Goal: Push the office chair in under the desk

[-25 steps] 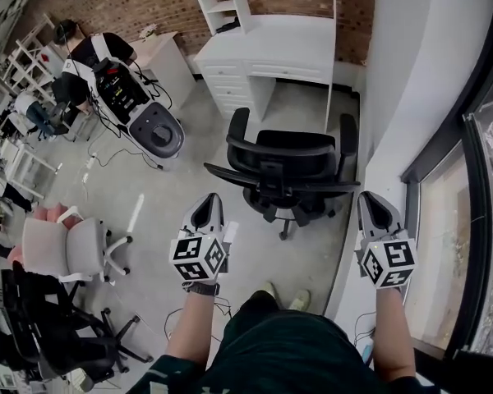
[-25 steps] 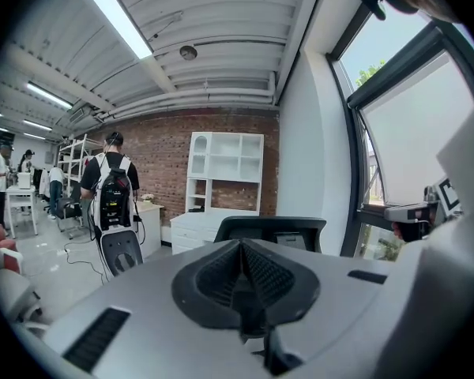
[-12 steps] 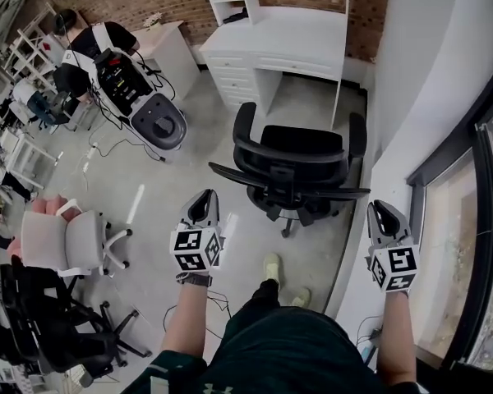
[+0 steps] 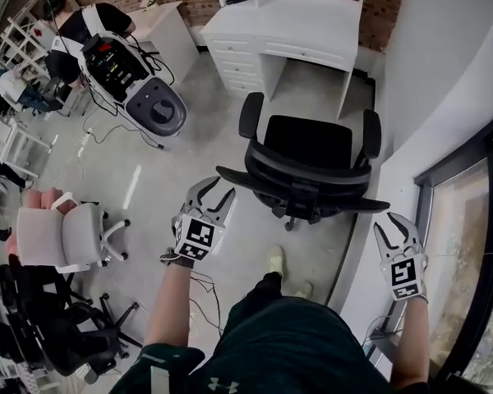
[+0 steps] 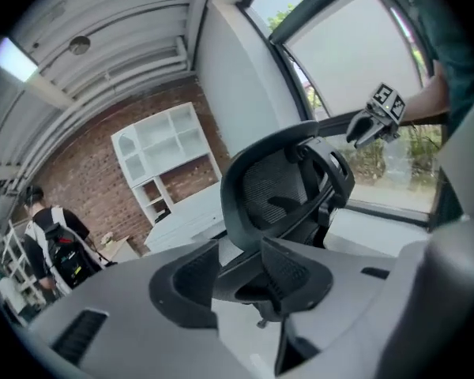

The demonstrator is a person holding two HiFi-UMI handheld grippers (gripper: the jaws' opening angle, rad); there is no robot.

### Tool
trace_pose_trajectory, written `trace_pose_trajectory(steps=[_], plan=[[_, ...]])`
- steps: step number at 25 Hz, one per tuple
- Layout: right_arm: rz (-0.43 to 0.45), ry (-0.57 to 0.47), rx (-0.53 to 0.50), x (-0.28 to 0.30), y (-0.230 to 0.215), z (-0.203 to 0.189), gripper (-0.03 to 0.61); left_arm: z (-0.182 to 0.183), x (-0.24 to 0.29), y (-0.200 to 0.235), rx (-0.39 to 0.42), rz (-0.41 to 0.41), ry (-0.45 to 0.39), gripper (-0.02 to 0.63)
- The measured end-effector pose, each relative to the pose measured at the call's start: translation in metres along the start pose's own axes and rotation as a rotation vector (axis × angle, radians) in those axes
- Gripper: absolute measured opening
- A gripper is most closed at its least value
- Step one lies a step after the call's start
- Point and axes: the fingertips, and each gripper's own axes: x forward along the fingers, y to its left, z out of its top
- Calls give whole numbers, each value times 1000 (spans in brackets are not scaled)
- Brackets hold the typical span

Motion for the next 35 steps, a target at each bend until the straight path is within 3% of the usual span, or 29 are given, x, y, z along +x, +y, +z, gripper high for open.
trace_pose_trajectory(steps=[5,7,10,13,19,23,26,29,30,31,35], plan=[[19,120,-142,30,6,-5,181,-16,20,-10,228,-246,43,179],[27,165,-204,41,9,-7,202,-23,25,-14,289,-338,76,223],[28,239,-281,48,5,-17,219,-39,37,-11,396,-410,159,254],[57,274,-324,61,4,-26,225,-54,52,-7,448,-454,201,262],[152,356,-406,68,14,-45,229,-67,82,-17,519,-508,229,262],[144,381,-491,87,19,-56,235,-77,91,-12,620,-501,261,218],[135,407,-564,107,19,-68,233,-90,105,-18,718,-480,331,183],[118,435,-625,124,19,-76,186,-95,118,-23,756,-478,368,143],[108,433,-637,127,17,-74,116,-95,119,-22,755,-479,365,143],[103,429,-643,129,16,-72,95,-95,120,-20,752,-477,360,143],[96,404,-634,132,15,-69,84,-93,125,-16,742,-458,341,149]])
